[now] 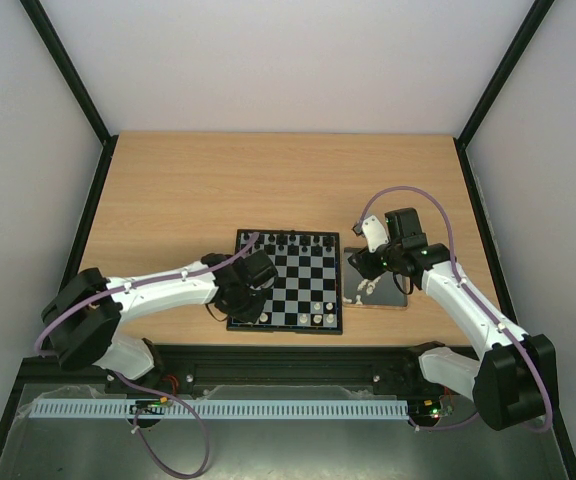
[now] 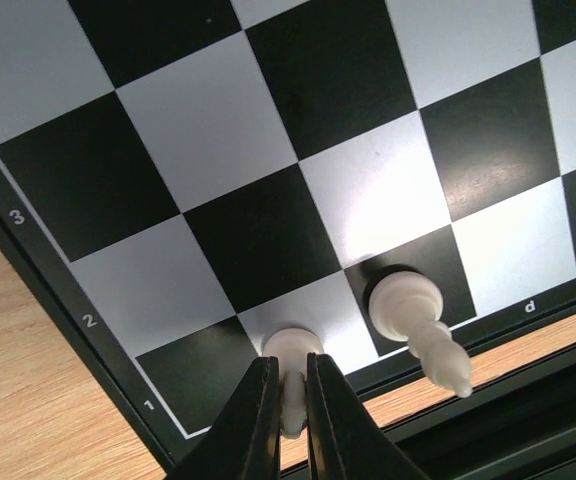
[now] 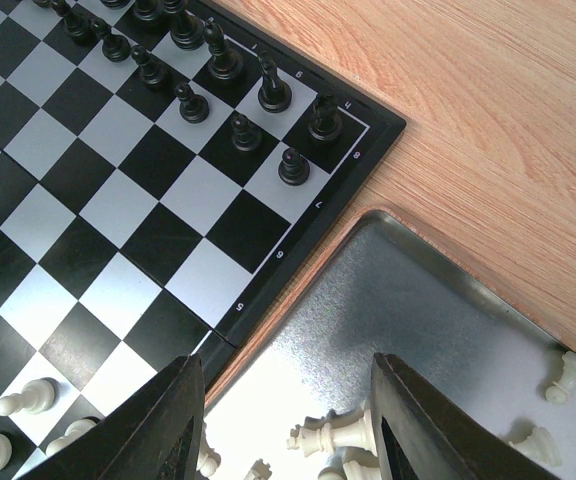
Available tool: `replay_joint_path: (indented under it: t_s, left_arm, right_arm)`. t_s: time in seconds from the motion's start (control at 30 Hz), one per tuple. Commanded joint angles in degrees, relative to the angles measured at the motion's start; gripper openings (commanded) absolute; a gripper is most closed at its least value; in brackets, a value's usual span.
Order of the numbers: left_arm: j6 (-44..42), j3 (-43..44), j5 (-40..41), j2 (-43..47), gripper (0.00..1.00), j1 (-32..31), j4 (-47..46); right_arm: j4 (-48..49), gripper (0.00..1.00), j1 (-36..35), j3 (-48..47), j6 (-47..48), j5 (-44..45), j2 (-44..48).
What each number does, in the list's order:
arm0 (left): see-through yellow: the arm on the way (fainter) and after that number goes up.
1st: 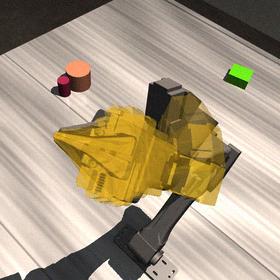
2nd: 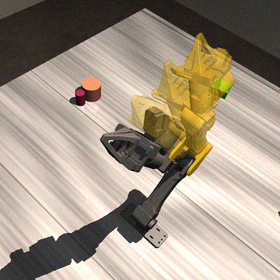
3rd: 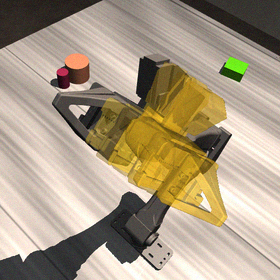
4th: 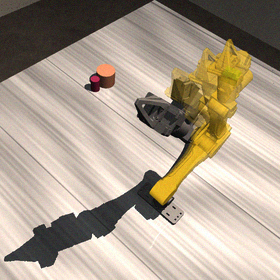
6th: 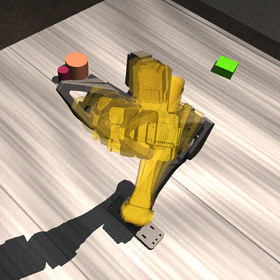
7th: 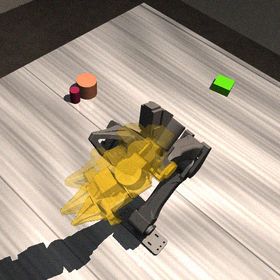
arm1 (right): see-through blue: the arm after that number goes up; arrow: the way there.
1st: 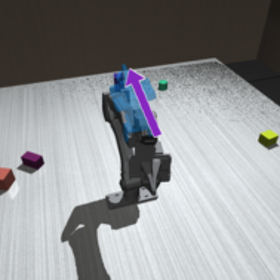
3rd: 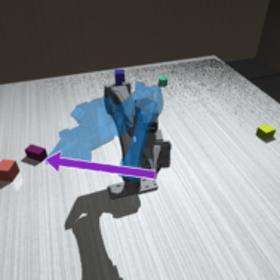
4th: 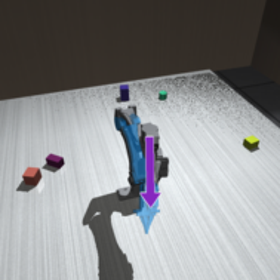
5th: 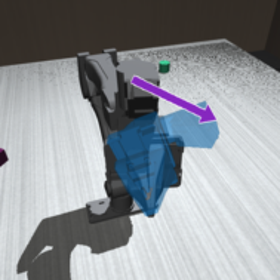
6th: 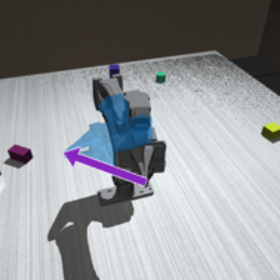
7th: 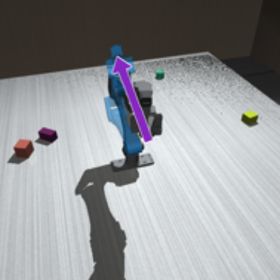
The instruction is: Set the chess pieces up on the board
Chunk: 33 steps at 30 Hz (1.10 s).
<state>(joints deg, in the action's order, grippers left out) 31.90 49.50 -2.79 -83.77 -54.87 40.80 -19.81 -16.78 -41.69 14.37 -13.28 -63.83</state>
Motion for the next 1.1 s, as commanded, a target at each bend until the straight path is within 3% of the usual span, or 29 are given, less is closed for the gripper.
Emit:
replay_joint_path:
  t_s: [0.0, 0.2, 0.33, 0.67, 0.87, 1.07]
  left_arm:
    - [-0.3, 1.0, -0.8, -1.2, 0.03, -0.8, -0.4]
    - [-0.2, 1.5, -0.8, -2.1, 0.03, -1.7, -0.4]
    - [0.1, 1.5, -0.3, -2.0, 0.09, -1.9, 0.1]
    - [-0.1, 7.3, 6.4, 1.0, 0.48, -1.4, 6.0]
    - [-6.8, 16.2, 13.3, 1.8, 0.61, 2.6, 8.6]
    - [-19.7, 19.1, 20.3, 2.8, 0.69, 4.3, -1.5]
  right_arm:
    - [-1.5, 0.46, 0.2, 0.6, 0.7, -0.8, -0.8]
    - [-1.7, 0.46, 0.3, 0.6, 0.8, -0.8, -0.7]
    - [-1.6, 0.46, 0.2, 0.6, 0.8, -0.8, -0.6]
    - [-2.2, 0.46, 0.2, -0.2, 0.6, 0.9, 0.6]
    - [-7.2, 0.45, 0.2, -2.3, 2.2, 4.0, 1.6]
    - [-14.4, 0.41, 0.2, -4.3, 5.9, 8.8, -3.5]
